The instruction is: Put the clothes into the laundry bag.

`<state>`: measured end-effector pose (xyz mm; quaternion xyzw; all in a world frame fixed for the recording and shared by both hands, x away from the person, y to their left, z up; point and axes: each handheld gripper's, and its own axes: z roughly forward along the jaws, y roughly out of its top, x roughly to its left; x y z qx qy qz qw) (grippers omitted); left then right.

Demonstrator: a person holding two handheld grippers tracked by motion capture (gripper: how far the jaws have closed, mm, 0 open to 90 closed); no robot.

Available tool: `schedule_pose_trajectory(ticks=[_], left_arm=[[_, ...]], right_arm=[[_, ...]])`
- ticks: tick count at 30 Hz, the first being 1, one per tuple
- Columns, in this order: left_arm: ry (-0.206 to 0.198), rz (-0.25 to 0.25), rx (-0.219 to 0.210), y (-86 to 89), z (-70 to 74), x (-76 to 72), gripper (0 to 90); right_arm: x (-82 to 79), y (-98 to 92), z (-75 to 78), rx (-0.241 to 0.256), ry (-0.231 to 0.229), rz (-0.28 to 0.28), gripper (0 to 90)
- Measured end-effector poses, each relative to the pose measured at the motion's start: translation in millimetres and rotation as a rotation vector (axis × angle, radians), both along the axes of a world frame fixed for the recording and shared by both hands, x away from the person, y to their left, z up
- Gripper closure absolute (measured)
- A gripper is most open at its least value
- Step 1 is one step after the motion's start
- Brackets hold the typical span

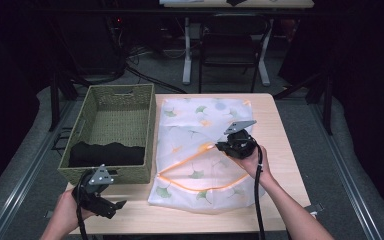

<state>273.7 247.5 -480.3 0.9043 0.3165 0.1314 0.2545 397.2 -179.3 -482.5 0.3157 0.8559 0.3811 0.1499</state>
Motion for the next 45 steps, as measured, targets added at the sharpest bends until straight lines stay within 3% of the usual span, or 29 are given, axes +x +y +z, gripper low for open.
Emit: schedule_pose_trajectory(ticks=[6, 8, 13, 18, 20, 23, 30, 37, 45], left_arm=[[-0.027, -0.012, 0.023, 3.9, 19.5, 15.1, 0.0], [-0.029, -0.026, 0.017, 5.1, 25.9, 20.4, 0.0], [-0.033, -0.074, 0.053, 6.1, 43.7, 37.0, 0.0], [-0.038, -0.079, 0.066, 6.1, 52.7, 49.7, 0.0], [-0.035, -0.095, 0.051, 6.5, 56.7, 56.0, 0.0], [-0.033, -0.107, 0.074, 5.2, 62.1, 66.0, 0.0], [-0.017, -0.128, 0.128, 8.6, 68.6, 89.3, 0.0], [-0.004, -0.148, 0.141, 14.5, 74.4, 109.6, 0.0], [0.015, -0.169, 0.16, 21.3, 66.4, 133.0, 0.0]], right_arm=[[0.1, -0.3, -0.7, -0.003, 0.001, 0.003, 88.6], [0.3, -0.4, -1.0, -0.008, -0.002, 0.005, 88.6], [0.0, -0.2, -1.5, -0.01, 0.001, 0.005, 88.6], [-0.5, 0.2, -1.7, -0.013, 0.004, 0.005, 88.6], [-0.9, -0.2, -1.8, -0.013, 0.005, 0.005, 88.6], [-1.0, -1.0, -2.3, -0.016, 0.006, 0.006, 88.6], [-1.7, -0.5, -3.1, -0.02, 0.008, 0.007, 88.6], [-3.2, -0.4, -3.7, -0.023, 0.012, 0.009, 88.6], [-3.6, -1.1, -3.7, -0.021, 0.01, 0.01, 88.7]])
